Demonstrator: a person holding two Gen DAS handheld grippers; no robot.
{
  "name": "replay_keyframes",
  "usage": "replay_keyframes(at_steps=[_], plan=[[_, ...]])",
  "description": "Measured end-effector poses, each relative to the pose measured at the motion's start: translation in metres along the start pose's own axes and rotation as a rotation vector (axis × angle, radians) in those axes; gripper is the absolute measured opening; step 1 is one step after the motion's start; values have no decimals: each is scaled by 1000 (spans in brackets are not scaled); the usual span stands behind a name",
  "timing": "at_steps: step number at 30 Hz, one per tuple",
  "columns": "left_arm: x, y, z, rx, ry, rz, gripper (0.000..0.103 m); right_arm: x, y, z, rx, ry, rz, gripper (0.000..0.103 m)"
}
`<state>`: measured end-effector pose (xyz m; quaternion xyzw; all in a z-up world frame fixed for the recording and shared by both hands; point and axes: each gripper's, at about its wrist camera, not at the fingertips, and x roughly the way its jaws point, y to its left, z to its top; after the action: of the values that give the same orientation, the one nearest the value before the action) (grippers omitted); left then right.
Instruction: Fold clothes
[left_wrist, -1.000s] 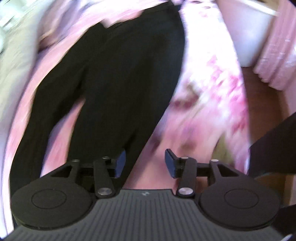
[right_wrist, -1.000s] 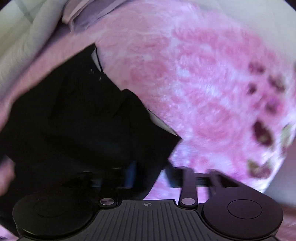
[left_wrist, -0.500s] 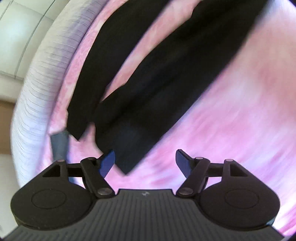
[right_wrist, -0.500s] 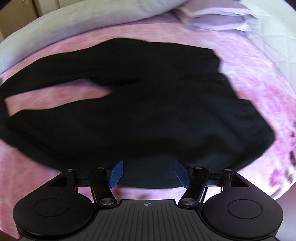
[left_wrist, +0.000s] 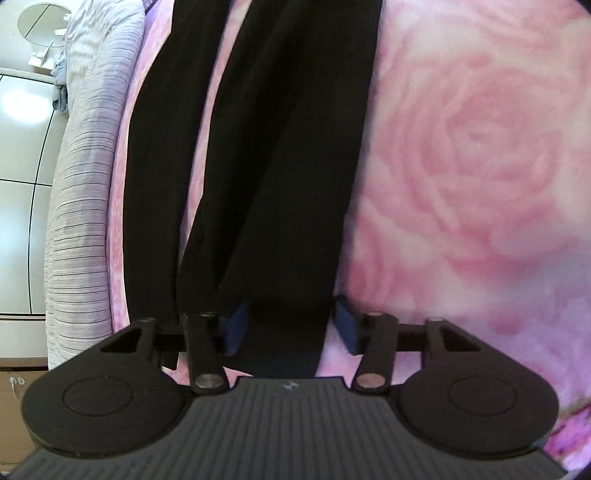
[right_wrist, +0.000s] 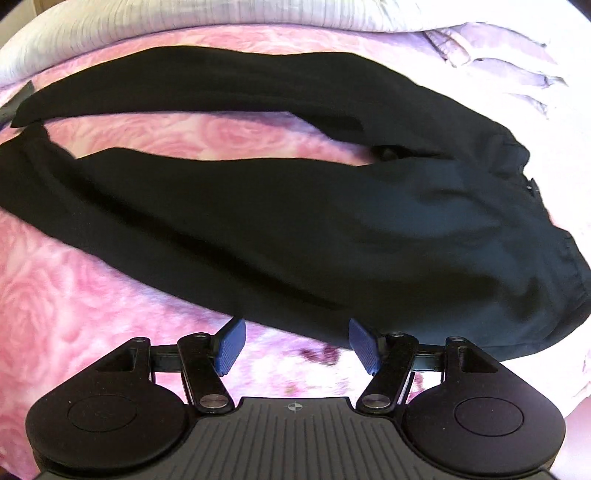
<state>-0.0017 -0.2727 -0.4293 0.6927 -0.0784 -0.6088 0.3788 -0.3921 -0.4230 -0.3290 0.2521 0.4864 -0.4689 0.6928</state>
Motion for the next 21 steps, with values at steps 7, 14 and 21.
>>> replay_keyframes(at_steps=[7, 14, 21], plan=[[-30, 12, 2, -111, 108, -16, 1, -4, -82, -15, 352, 13, -33, 66], [-149, -40, -14, -207, 231, -169, 1, -12, -129, -39, 460, 25, -31, 66], [-143, -118, -10, -316, 334, -294, 1, 1, -145, -52, 566, 76, 15, 66]])
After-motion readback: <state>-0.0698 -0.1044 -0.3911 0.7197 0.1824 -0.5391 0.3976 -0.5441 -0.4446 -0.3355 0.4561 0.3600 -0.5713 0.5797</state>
